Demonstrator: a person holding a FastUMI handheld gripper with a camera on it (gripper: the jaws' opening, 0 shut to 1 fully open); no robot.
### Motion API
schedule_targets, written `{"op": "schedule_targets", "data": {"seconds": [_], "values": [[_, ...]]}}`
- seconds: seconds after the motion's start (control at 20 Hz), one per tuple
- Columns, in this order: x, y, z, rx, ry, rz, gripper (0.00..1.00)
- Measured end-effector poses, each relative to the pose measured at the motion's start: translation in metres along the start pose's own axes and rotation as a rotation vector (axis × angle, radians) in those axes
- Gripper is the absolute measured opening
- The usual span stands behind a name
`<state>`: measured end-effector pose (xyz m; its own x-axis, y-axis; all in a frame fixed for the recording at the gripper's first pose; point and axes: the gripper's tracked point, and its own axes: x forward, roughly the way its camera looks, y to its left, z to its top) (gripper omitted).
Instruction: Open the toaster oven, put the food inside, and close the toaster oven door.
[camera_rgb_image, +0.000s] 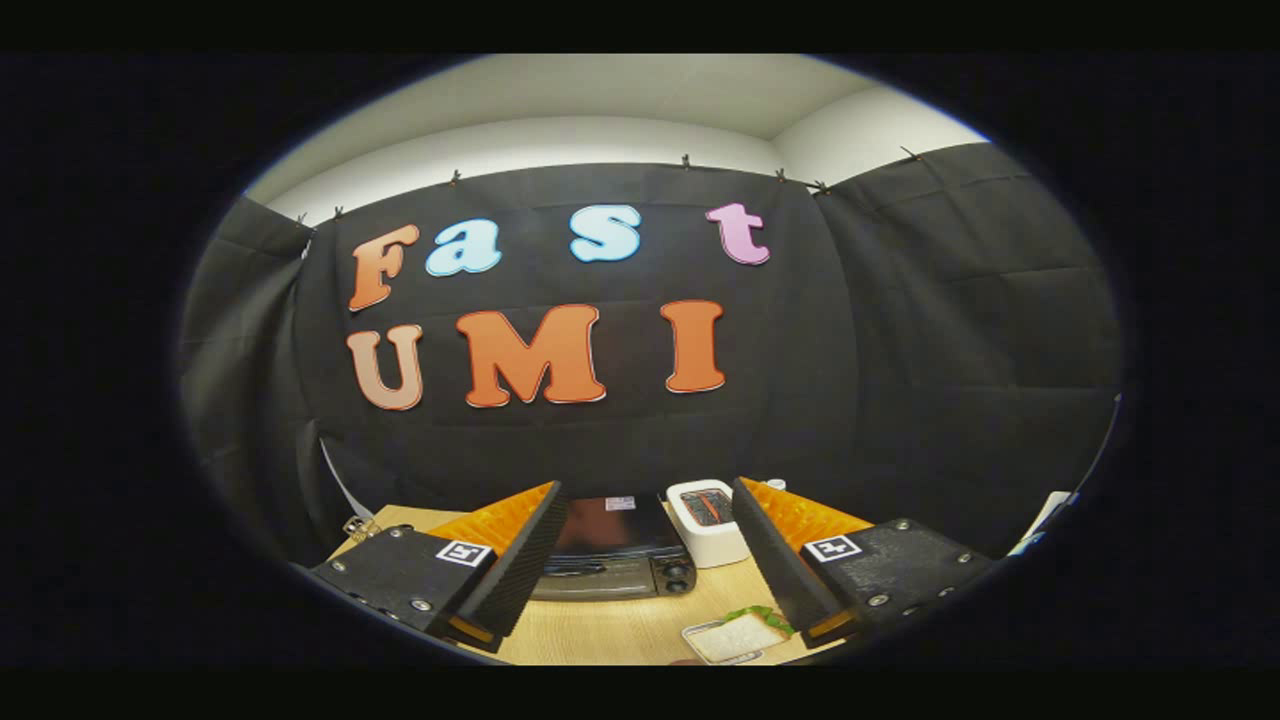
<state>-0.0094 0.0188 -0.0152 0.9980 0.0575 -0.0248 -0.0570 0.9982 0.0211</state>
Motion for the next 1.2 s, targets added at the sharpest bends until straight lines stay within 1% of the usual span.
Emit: {"op": "schedule_targets", "data": {"seconds": [0.15,0.3,0.5,0.7,0.8,0.95,1.1,1.2], "values": [[0.004,0.009,0.001,-0.006,-0.004,0.019,0.98],[0.012,0.028,-0.007,0.008,0.015,0.057,0.98],[0.035,0.056,-0.025,0.012,0.038,0.084,0.98],[0.068,0.09,-0.072,0.013,0.136,0.117,0.98],[0.085,0.102,-0.101,-0.041,0.179,0.122,0.98],[0.111,0.108,-0.149,-0.133,0.253,0.101,0.98],[0.13,0.119,-0.187,-0.126,0.327,0.116,0.98],[0.139,0.12,-0.205,-0.135,0.358,0.114,0.99]]}}
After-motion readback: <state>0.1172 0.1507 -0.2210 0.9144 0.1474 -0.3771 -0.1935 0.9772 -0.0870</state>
